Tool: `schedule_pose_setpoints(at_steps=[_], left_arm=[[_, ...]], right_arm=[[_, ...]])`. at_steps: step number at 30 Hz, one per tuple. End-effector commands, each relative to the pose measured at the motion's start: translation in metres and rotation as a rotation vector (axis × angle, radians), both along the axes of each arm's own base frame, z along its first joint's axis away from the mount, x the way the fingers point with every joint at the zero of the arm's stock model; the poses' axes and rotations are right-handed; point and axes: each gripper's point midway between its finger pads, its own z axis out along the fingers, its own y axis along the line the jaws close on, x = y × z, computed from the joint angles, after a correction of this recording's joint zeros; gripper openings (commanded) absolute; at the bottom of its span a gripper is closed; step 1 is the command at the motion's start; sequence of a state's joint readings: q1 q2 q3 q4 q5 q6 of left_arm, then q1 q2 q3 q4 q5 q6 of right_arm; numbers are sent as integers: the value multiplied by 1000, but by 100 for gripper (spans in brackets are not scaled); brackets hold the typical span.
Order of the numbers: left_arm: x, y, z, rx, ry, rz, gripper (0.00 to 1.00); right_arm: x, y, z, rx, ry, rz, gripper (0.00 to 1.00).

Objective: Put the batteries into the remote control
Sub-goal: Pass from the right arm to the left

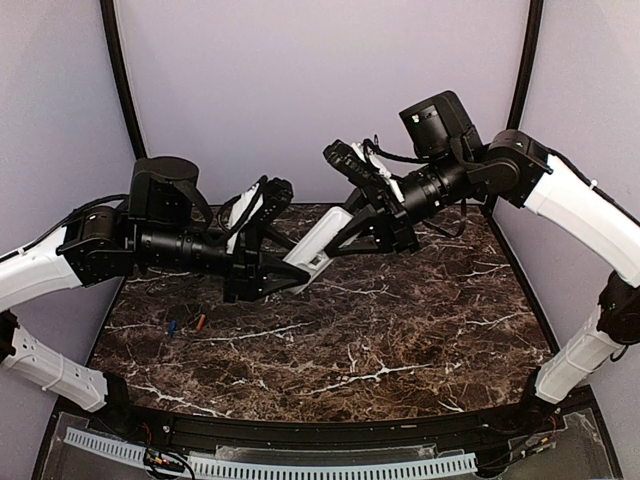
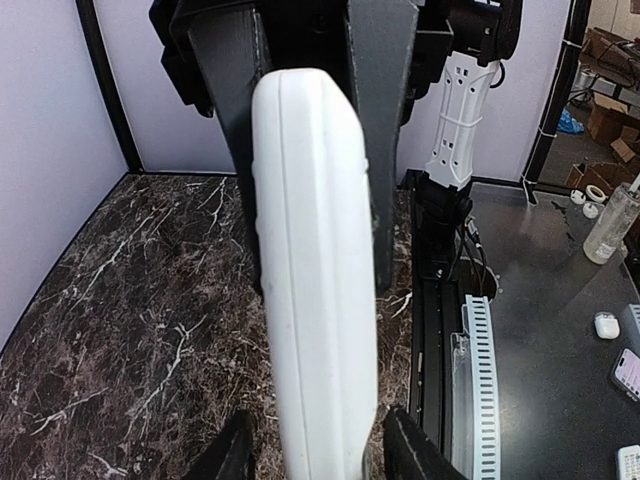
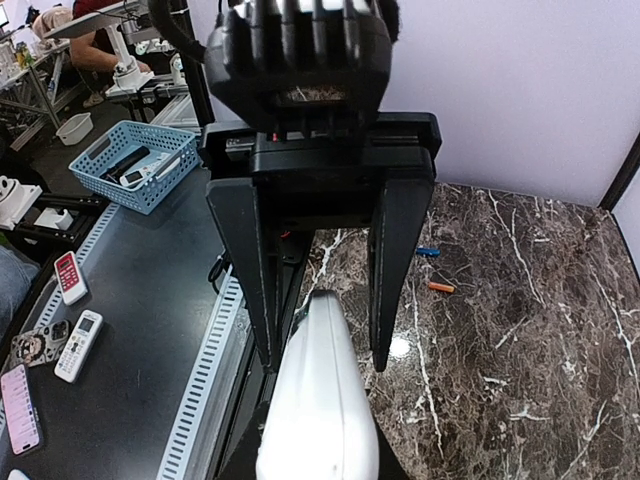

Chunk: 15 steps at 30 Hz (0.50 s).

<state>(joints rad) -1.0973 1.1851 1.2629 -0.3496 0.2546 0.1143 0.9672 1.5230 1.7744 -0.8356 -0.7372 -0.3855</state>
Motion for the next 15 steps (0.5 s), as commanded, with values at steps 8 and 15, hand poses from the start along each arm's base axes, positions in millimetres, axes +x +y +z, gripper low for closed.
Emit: schedule_pose_setpoints(at_steps=[8, 15], left_arm=[[0, -2, -4, -4, 35, -7, 2], [16, 3, 3, -101, 97, 117, 0]], right_arm=[[-7, -1, 23, 70, -39, 25, 0], [28, -4, 26, 127, -172, -184, 64]])
